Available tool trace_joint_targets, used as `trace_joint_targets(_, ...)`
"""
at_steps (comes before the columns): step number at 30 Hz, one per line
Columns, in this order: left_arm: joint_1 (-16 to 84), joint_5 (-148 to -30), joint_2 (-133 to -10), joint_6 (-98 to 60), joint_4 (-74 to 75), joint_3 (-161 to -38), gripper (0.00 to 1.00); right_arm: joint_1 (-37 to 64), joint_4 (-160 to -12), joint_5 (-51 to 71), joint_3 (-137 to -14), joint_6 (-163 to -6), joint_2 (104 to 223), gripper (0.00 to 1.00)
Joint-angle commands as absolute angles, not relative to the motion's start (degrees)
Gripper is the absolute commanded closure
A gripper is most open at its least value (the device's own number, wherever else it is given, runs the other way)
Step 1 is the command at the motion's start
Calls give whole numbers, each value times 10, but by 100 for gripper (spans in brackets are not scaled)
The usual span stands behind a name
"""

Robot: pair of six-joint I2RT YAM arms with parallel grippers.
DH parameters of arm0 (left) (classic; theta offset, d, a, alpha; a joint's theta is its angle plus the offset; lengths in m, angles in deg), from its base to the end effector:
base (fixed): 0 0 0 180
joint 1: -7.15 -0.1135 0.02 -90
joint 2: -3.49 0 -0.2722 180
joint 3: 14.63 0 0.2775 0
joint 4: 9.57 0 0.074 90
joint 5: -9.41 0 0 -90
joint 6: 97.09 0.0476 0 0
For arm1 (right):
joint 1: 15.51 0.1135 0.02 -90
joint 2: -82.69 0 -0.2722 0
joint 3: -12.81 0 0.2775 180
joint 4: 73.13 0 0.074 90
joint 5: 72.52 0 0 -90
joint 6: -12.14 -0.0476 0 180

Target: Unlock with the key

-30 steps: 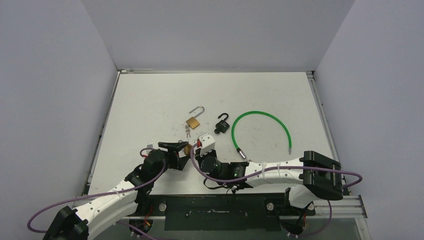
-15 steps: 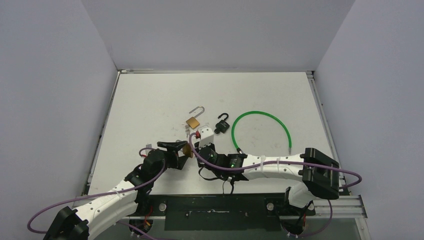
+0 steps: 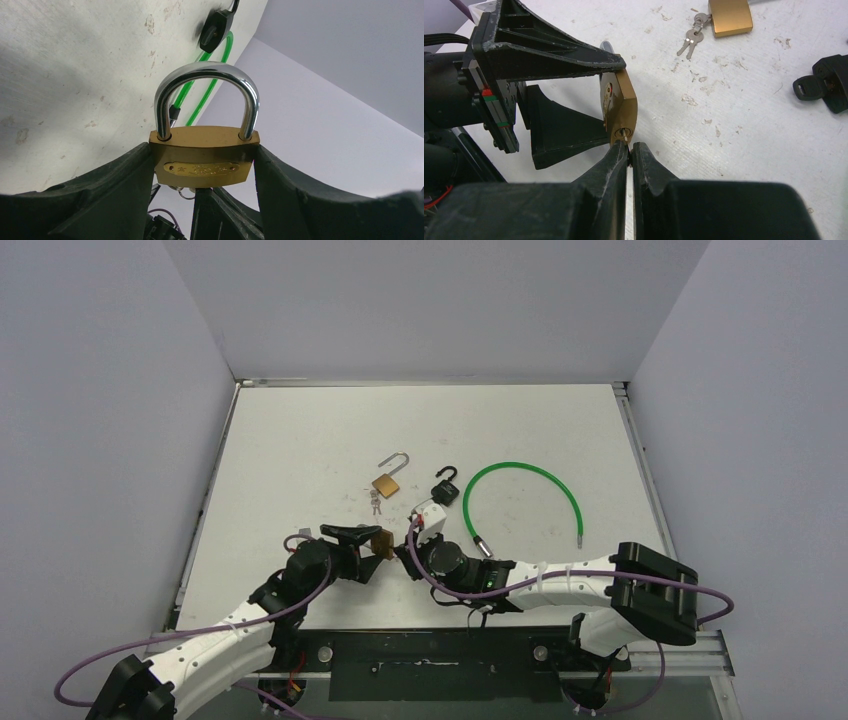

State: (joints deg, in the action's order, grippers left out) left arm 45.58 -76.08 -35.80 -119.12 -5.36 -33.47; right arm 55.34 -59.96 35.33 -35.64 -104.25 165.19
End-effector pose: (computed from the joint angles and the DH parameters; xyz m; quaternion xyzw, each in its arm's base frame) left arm 0.1431 -0.1088 0.1382 -0.5209 0.6608 -0.5131 0.1695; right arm 0.1207 0.3030 0.1855 -0.2263 0.7864 0.3360 0.4663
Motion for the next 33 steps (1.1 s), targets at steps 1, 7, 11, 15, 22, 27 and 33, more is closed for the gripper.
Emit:
trace_joint_targets(1, 457, -797, -341, -1208, -185, -357, 79, 553, -558, 325, -359, -1022, 1646, 100)
trace_joint_targets(7, 457, -806, -358, -1197, -205, -359, 82, 551, -636, 368, -435, -1070, 1684, 100)
trace_joint_targets(11, 457, -823, -363, -1193, -211, -360, 83, 542, -675, 378, -487, -1095, 1710, 100)
trace_joint_targets(15, 457, -824, -356, -1191, -210, -361, 83, 531, -695, 377, -512, -1110, 1730, 100)
trace_joint_targets(22, 457, -814, -348, -1170, -224, -361, 83, 474, -635, 242, -446, -1231, 1674, 100)
trace_joint_targets(27, 456, -814, -363, -1148, -277, -364, 83, 406, -567, 111, -366, -1410, 1627, 100)
trace_joint_targets(33, 456, -824, -388, -1127, -306, -371, 83, 381, -516, 66, -304, -1581, 1612, 100)
